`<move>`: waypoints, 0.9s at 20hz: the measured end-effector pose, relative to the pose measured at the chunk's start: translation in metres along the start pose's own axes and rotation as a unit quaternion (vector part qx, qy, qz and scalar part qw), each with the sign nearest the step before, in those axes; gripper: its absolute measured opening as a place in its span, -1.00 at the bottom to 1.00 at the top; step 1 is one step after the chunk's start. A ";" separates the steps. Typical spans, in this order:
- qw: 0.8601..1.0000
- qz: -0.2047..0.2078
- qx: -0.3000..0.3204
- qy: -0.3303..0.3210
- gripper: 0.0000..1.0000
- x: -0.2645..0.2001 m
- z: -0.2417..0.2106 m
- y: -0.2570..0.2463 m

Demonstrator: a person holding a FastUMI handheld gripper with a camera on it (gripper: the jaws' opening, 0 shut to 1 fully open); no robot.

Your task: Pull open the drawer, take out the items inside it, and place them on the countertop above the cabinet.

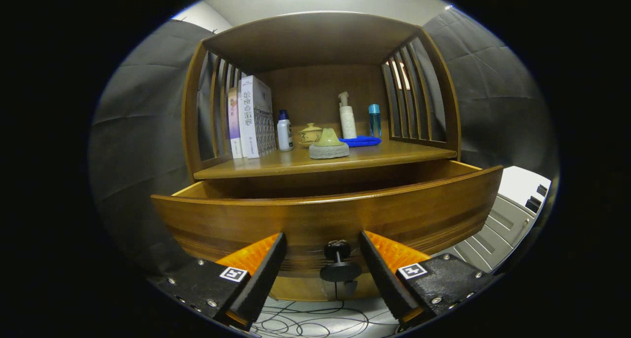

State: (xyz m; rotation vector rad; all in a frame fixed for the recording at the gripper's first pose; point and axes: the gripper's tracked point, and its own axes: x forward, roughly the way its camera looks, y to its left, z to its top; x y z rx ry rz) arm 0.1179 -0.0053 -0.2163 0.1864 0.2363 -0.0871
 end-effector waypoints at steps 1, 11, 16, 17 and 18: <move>1.000 -0.002 -0.003 0.002 0.90 0.007 0.001 0.000; 1.000 -0.004 -0.007 0.002 0.90 0.069 0.016 0.001; 1.000 -0.003 -0.002 0.005 0.90 0.092 0.021 0.004; 1.000 -0.001 -0.007 0.009 0.91 0.093 0.019 0.006; 1.000 -0.001 -0.014 0.004 0.91 0.092 0.021 0.006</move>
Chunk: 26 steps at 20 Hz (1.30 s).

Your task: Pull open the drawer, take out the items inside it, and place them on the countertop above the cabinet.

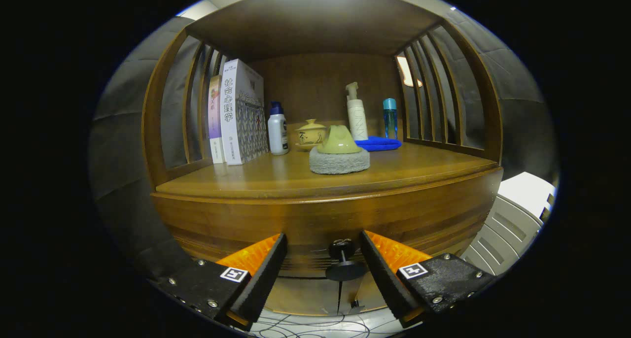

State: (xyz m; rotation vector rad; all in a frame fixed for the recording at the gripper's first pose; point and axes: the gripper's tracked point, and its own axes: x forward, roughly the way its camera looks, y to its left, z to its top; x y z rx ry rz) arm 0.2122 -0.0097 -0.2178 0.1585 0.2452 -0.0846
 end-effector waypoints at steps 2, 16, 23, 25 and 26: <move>1.000 0.025 -0.010 0.011 0.91 -0.003 0.000 0.006; 0.992 0.039 -0.015 -0.119 0.90 -0.214 0.169 -0.039; 0.983 0.034 0.066 -0.169 0.90 -0.296 0.207 -0.046; 0.982 0.028 0.048 -0.180 0.90 -0.301 0.213 -0.049; 0.983 0.020 0.034 -0.181 0.90 -0.300 0.213 -0.052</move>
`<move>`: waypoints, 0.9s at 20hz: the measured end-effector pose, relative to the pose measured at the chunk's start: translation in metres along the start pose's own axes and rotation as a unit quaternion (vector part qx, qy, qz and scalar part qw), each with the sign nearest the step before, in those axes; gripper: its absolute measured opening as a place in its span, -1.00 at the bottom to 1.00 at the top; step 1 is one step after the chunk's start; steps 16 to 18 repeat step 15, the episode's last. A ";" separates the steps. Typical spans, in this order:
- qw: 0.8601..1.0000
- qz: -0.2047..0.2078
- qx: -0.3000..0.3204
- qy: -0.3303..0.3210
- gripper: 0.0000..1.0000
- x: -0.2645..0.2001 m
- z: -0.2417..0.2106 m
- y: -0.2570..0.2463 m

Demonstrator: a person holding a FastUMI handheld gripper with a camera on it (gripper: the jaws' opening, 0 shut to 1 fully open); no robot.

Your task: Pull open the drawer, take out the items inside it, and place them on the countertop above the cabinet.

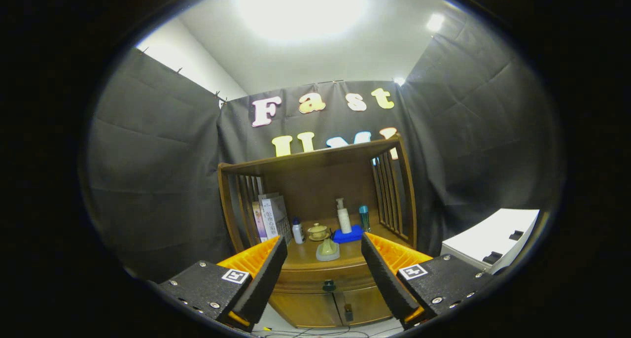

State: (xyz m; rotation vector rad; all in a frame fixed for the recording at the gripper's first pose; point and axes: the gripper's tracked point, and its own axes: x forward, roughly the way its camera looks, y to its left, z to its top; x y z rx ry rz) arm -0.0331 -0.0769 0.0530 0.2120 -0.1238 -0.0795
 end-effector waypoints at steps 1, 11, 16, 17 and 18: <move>1.000 -0.006 -0.013 0.005 0.90 0.000 -0.002 -0.002; 0.995 -0.007 -0.092 0.034 0.89 0.004 -0.021 0.005; 0.993 0.000 -0.115 0.041 0.91 0.007 -0.030 0.010; 0.993 0.000 -0.115 0.041 0.91 0.007 -0.030 0.010; 0.993 0.000 -0.115 0.041 0.91 0.007 -0.030 0.010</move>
